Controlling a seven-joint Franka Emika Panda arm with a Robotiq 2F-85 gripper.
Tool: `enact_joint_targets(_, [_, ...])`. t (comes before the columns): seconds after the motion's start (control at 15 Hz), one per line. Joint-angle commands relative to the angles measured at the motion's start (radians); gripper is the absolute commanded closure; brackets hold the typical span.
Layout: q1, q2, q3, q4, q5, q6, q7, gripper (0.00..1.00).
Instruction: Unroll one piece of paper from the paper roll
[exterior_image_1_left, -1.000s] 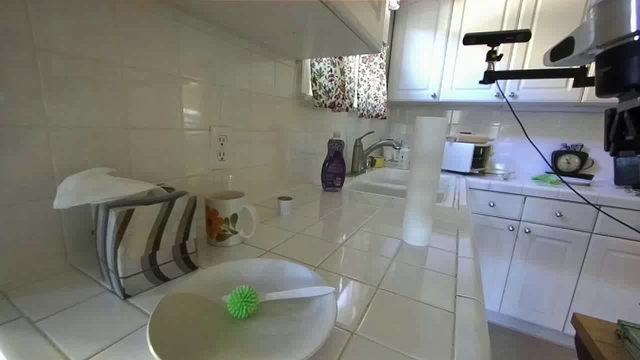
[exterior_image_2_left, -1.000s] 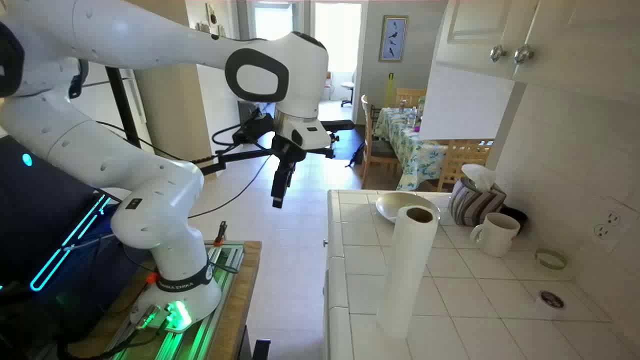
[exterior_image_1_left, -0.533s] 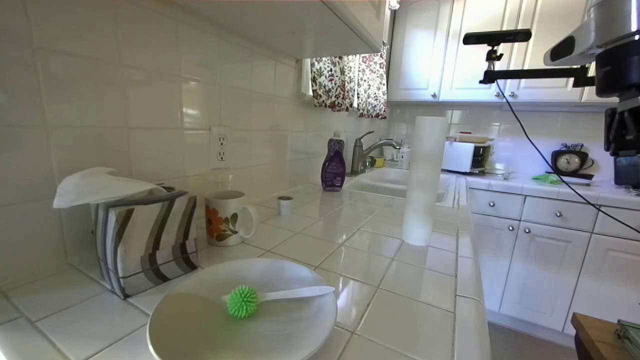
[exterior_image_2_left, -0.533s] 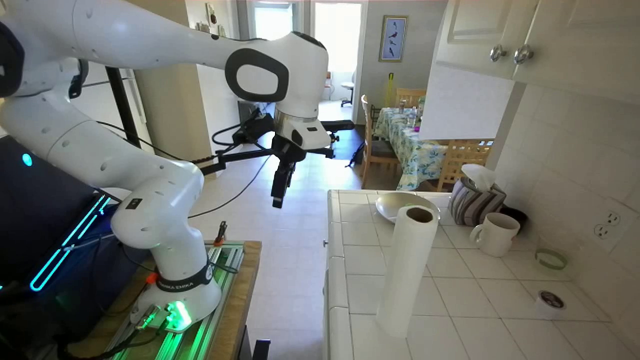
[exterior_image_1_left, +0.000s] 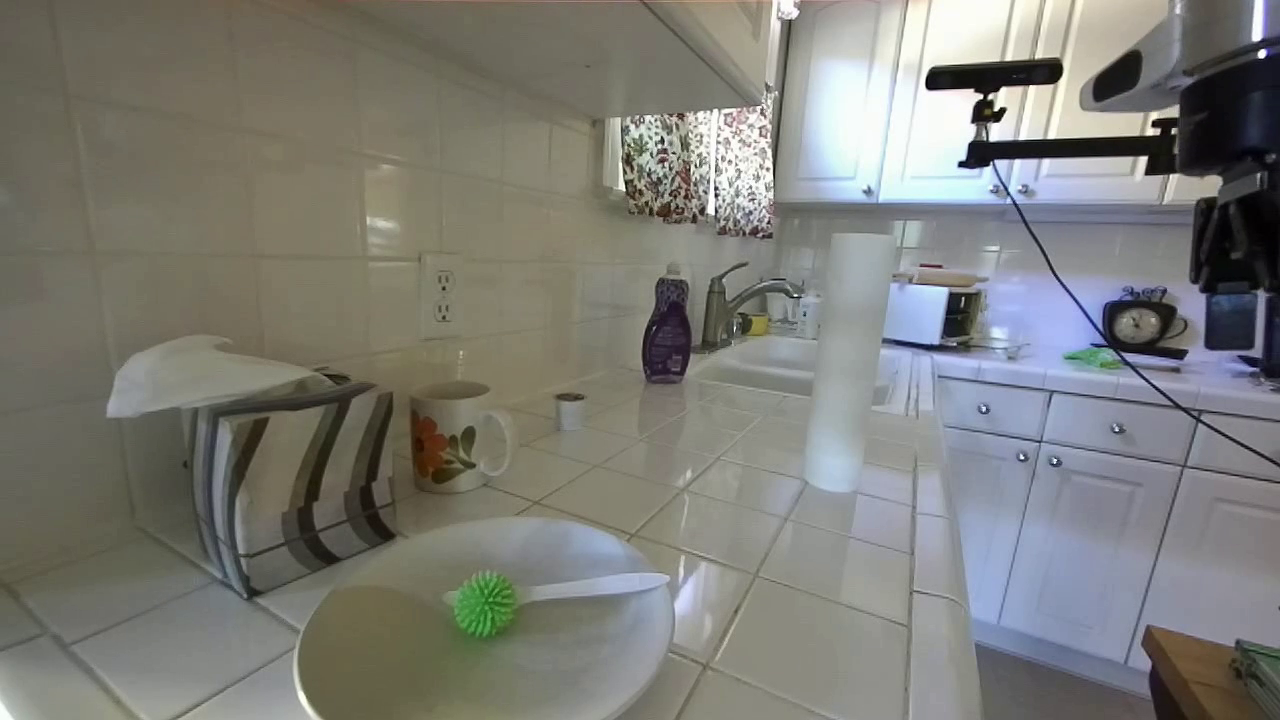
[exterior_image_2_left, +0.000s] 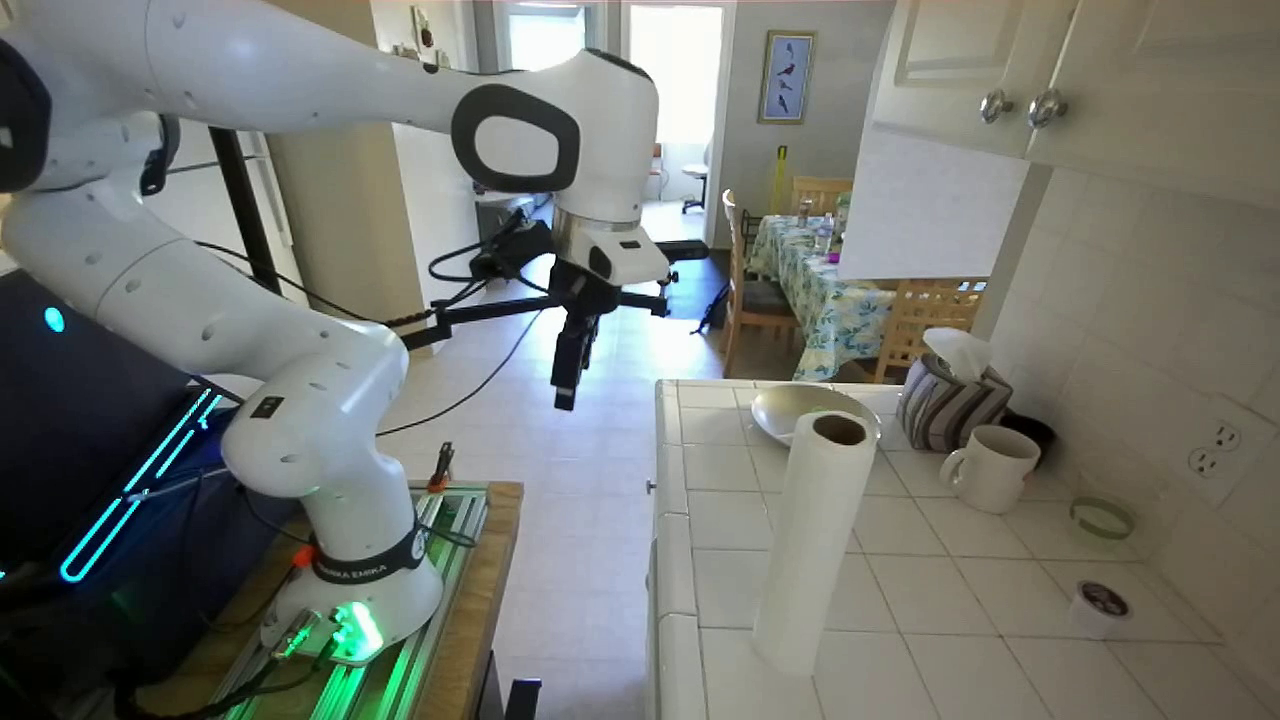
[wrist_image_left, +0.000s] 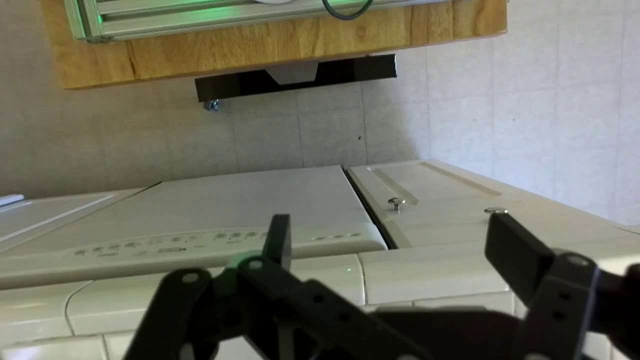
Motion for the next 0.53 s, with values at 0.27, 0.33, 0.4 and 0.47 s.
enact_joint_targets(0.27, [-0.076,0.162,0.012,0.385,-0.092,-0.058,0.045,0.0])
enact_joint_targets(0.33, [-0.089,0.19,0.013,0.446,-0.112,-0.056,0.055,0.0])
enact_joint_targets(0.4, [-0.093,0.22,0.007,0.504,-0.122,-0.056,0.052,0.0])
enact_joint_targets(0.47, [-0.098,0.256,0.0,0.567,-0.131,-0.047,0.047,0.0])
